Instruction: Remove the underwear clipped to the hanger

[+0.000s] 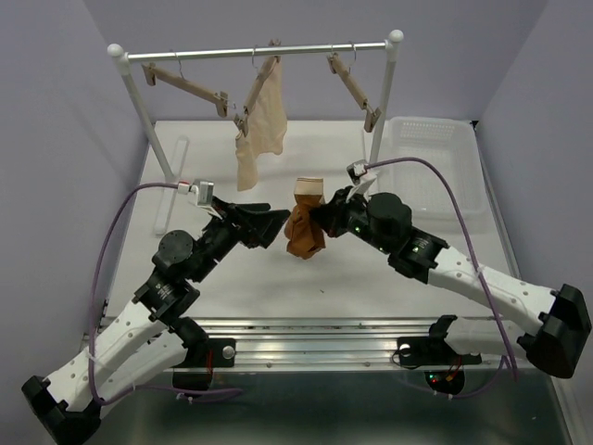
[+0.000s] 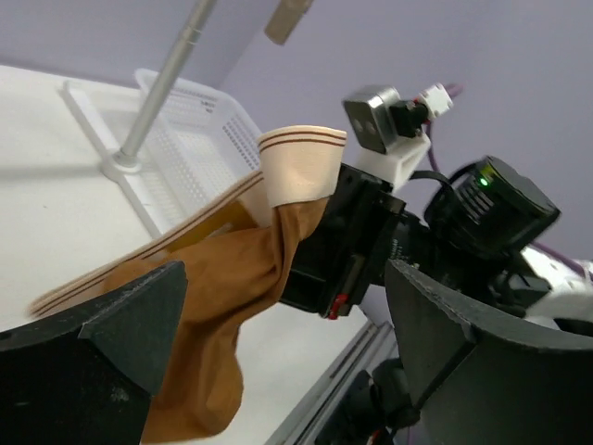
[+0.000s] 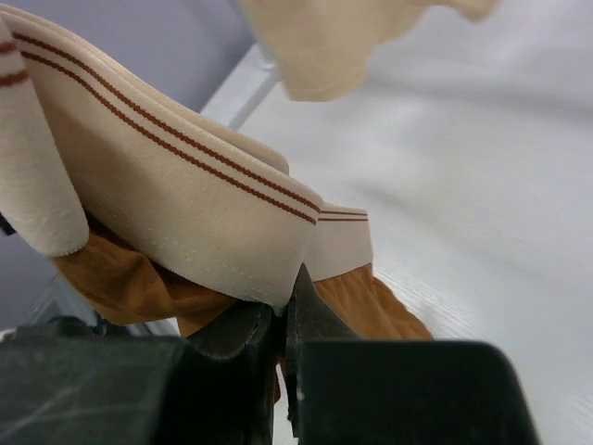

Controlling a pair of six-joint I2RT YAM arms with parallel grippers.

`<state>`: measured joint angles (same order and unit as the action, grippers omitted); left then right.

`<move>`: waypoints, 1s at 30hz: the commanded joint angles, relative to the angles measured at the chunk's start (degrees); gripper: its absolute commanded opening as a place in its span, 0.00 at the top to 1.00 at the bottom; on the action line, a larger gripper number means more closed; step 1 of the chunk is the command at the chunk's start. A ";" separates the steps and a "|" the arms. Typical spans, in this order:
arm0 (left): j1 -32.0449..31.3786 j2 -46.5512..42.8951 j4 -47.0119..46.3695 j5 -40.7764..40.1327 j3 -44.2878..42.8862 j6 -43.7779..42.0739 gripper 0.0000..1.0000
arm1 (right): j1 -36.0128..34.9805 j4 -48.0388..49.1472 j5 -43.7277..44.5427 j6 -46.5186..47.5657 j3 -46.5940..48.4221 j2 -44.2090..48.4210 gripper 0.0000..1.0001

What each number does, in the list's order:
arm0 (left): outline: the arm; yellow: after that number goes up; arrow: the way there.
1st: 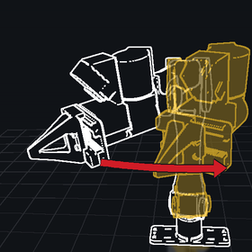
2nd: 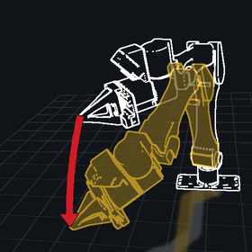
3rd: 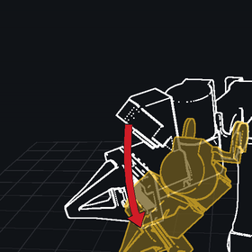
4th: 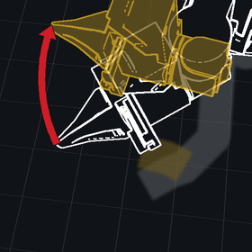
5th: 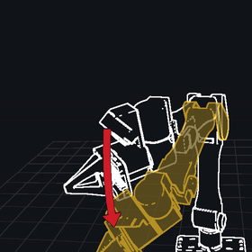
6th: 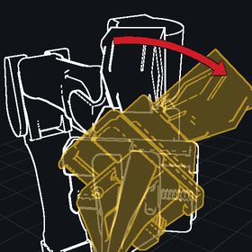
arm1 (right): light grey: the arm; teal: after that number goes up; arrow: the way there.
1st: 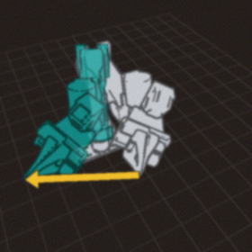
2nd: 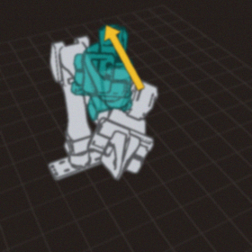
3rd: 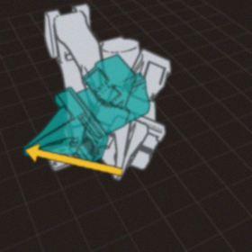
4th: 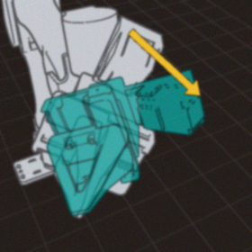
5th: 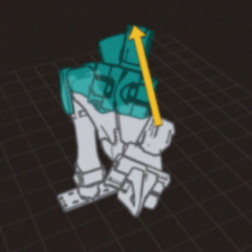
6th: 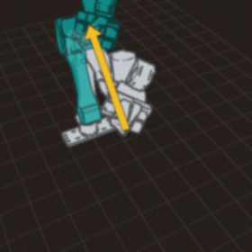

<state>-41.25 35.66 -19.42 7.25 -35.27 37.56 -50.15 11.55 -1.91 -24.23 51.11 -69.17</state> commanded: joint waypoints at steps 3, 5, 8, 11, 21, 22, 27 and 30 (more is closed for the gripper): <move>-0.32 -1.65 13.17 -16.99 -6.39 -3.11 0.01 | 3.74 -23.05 31.25 -6.53 0.74 13.60 0.99; -0.23 -1.56 14.93 -20.16 -6.74 -3.46 0.01 | 5.58 -27.18 36.52 -5.66 1.97 15.89 0.99; -0.14 -1.03 16.52 -22.71 -6.92 -4.16 0.01 | 10.24 -28.16 42.05 1.01 3.90 17.31 0.99; -0.23 0.02 17.05 -23.33 -7.36 -5.39 0.01 | 18.05 -27.99 45.24 7.41 9.78 13.82 0.99; -0.14 1.34 17.83 -25.44 -8.15 -7.77 0.01 | 46.89 -24.48 24.68 10.86 32.54 -7.63 0.99; -0.14 1.34 18.10 -25.87 -8.33 -7.85 0.01 | 47.59 -23.78 24.50 11.48 33.86 -9.48 0.99; -0.14 0.73 19.33 -28.07 -9.03 -7.68 0.01 | 52.08 -22.45 16.95 9.73 37.40 -18.45 0.93; -0.14 0.55 22.05 -29.65 -10.08 -6.98 0.01 | 52.08 -23.06 16.94 6.48 34.16 -20.39 0.23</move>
<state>-41.25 37.17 1.80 -18.96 -41.85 31.11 1.52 -13.08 18.83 -15.40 86.43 -89.01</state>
